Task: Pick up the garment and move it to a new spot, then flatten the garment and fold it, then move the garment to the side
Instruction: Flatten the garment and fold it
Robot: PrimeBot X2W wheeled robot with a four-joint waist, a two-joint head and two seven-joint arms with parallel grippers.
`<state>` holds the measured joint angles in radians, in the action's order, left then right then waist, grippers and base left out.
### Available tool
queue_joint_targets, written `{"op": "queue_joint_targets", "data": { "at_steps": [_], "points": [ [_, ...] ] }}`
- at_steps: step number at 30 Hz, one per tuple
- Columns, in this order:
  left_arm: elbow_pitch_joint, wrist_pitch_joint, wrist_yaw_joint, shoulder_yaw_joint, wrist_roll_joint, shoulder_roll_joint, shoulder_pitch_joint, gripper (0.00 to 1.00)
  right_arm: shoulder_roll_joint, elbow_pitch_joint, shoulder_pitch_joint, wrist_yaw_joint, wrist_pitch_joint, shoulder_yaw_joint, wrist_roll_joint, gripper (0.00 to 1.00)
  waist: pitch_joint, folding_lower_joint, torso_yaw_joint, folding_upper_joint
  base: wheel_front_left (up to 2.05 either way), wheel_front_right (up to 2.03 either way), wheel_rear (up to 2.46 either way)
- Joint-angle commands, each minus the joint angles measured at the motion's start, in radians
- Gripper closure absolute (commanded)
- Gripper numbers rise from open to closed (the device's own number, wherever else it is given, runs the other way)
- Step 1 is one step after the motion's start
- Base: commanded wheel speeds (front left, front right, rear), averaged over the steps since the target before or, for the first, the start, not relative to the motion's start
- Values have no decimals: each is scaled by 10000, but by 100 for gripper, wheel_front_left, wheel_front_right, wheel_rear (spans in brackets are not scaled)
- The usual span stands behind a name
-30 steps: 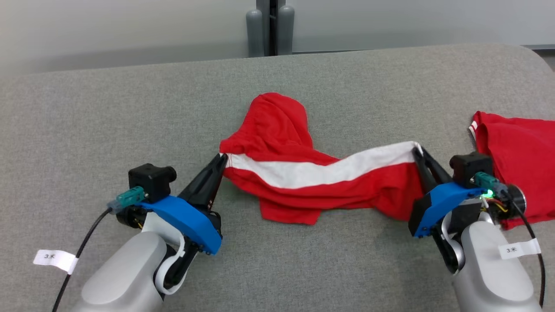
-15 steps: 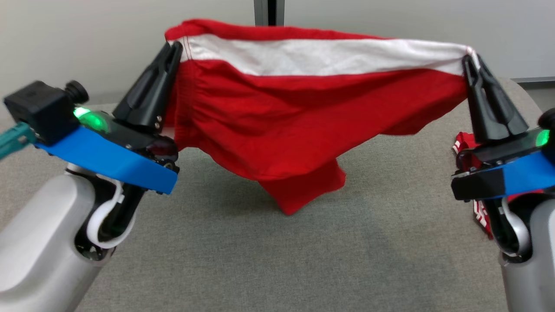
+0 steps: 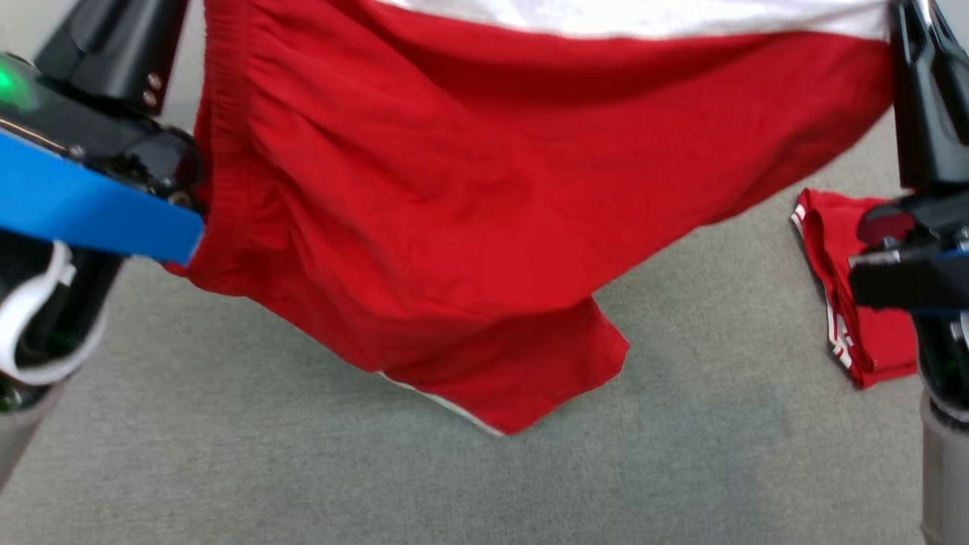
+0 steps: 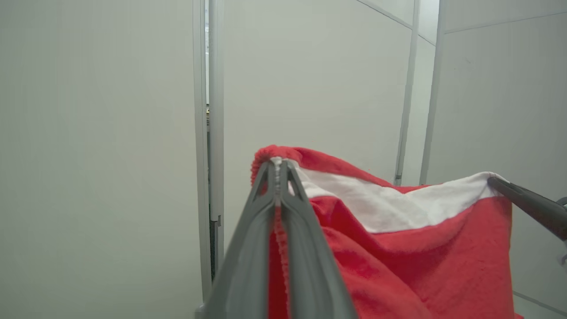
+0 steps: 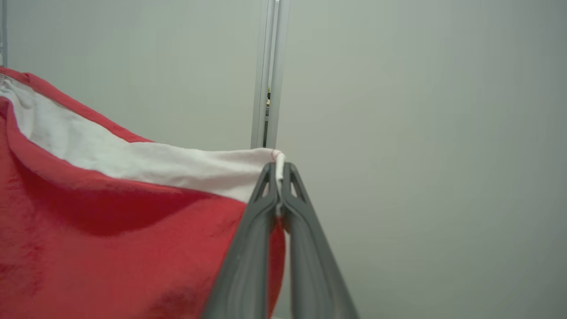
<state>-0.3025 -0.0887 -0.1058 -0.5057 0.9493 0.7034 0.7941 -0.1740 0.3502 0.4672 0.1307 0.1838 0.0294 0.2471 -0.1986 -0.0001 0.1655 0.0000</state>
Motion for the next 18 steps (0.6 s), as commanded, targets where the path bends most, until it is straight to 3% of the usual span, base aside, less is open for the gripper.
{"op": "queue_joint_targets", "data": {
  "at_steps": [1,9,14,18],
  "points": [
    [215,-115,8,-11,-39,74,237,100,-14,-275,382,1,9,-22,97,100,-366,1,-102,0,0,0,0],
    [2164,-472,533,-107,-417,-299,2253,100,20,-2890,3602,-1,-1087,-120,-571,100,-2005,1,22,0,0,0,0],
    [3629,240,833,-84,-840,-1310,3986,100,308,-4279,5808,-1,-2178,360,-1293,100,-2567,1,61,0,0,0,0],
    [4741,832,1078,-212,-862,-2029,4359,100,607,-5147,6357,-1,-2724,259,-1645,100,-2993,1,135,0,0,0,0]
  ]
}}
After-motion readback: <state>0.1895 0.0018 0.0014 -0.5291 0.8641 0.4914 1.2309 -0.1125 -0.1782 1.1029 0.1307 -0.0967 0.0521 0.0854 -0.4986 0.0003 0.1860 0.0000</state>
